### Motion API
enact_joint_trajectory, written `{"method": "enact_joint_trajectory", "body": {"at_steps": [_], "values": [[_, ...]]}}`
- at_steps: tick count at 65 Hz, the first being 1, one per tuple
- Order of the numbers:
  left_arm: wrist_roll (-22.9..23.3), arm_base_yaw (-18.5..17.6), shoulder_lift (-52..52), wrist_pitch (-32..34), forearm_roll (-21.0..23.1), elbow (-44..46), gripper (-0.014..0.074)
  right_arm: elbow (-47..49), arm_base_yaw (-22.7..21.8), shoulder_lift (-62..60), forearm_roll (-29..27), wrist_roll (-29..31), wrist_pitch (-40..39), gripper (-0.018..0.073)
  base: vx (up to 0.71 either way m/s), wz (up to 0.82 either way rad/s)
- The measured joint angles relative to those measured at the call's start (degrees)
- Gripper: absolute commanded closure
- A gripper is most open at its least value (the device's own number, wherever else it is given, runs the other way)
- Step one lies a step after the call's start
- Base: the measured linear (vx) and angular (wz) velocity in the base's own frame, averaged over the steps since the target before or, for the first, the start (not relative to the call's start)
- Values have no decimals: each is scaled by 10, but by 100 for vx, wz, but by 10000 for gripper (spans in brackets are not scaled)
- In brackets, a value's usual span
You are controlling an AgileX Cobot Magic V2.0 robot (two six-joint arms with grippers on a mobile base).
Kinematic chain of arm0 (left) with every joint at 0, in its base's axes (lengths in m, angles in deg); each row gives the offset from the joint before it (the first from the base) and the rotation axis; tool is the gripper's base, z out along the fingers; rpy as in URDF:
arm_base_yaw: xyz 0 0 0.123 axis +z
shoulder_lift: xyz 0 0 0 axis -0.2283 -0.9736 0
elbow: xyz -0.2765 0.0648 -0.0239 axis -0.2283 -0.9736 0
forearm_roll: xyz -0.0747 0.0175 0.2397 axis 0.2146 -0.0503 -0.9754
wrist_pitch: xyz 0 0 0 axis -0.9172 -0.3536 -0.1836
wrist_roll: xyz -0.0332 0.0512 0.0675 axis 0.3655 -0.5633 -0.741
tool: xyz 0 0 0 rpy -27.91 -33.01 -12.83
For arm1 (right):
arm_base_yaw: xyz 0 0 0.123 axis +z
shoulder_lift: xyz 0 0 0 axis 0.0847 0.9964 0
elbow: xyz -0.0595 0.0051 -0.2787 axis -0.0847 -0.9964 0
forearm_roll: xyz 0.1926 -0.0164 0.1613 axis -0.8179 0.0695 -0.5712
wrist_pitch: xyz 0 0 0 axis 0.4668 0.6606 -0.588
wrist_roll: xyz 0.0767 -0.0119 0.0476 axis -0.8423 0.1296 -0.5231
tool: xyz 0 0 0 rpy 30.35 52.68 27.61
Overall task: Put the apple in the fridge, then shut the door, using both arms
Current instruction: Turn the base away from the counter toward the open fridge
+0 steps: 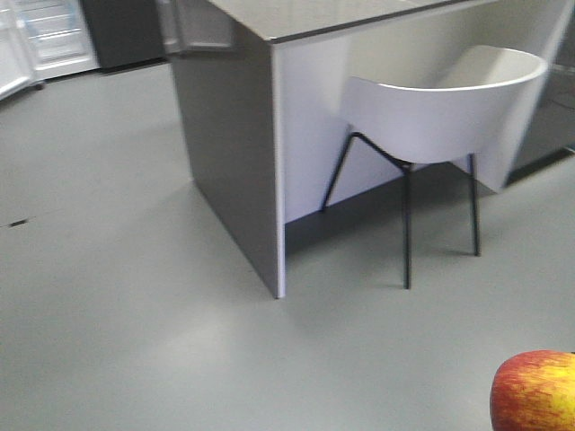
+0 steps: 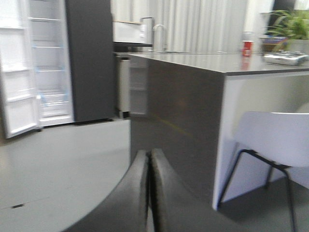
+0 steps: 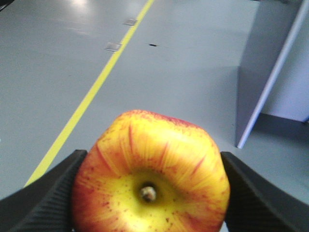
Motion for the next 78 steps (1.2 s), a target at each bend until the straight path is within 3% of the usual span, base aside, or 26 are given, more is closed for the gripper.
{"method": "enact_joint_trajectory", "body": {"at_steps": [78], "values": [[0, 0, 0, 0, 0, 0, 602, 0, 0, 0, 0, 0, 0, 241, 11, 50]]}}
